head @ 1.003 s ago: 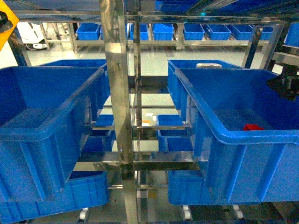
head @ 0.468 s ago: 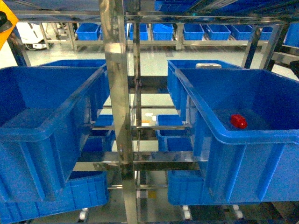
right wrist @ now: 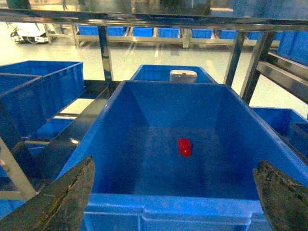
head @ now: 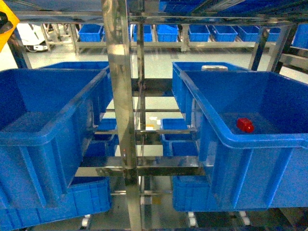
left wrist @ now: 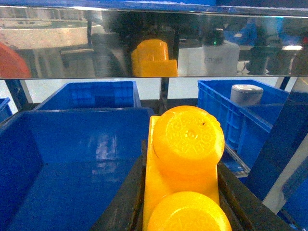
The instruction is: Sort and place red and yellow blocks in left bins
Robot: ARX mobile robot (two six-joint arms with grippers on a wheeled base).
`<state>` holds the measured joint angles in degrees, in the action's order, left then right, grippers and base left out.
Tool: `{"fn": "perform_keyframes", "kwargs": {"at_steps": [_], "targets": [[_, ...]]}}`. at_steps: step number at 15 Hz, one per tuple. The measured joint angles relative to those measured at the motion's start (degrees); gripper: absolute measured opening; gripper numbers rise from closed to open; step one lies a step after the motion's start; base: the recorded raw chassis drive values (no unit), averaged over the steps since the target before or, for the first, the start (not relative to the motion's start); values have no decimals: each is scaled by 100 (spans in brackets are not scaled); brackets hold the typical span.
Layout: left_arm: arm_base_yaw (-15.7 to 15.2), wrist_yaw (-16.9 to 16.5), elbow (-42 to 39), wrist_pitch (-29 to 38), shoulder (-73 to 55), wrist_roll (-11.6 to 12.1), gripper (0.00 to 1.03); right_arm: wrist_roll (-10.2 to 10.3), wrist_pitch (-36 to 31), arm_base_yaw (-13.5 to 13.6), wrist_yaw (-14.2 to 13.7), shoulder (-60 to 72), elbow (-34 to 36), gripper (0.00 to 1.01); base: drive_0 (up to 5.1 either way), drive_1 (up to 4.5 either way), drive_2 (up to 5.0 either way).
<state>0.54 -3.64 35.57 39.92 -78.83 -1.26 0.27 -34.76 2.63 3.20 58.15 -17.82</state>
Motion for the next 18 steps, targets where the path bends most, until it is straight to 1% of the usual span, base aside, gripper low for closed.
{"fn": "perform_keyframes", "kwargs": {"at_steps": [1,2,3,7,8,9,10,13,16,18], "targets": [[0,0,0,0,0,0,27,66,483,142,-186,-686,138,98,0,0,0],[0,0,0,0,0,0,27,31,634,278,-420,-1080,205,98,0,0,0],[0,2,0,-2,0,0,27,-13,564,304,-503,-1270,216,98,0,0,0],[0,-7,0,-17,0,0,27,-24,643,299,-564,-1174,212,98,0,0,0],[-57,-44,0,-153,-13,2,27,-28,621,299,-564,-1180,214,98,0,0,0],[-125,-68,-17,-103,-164,2,27,-28,612,299,-564,-1191,214,98,0,0,0],[-216,-24,-17,-195,-334,9,27,-28,612,299,-564,-1193,214,98,0,0,0],[-470,-4,20,127,-922,7,27,-28,614,299,-564,-1191,214,98,0,0,0],[-730,-199,339,387,-1864,22,27,-28,616,299,-568,-1191,214,98,0,0,0],[-1008,-282,669,538,-2424,22,27,-28,616,299,-568,-1191,214,98,0,0,0]]}}
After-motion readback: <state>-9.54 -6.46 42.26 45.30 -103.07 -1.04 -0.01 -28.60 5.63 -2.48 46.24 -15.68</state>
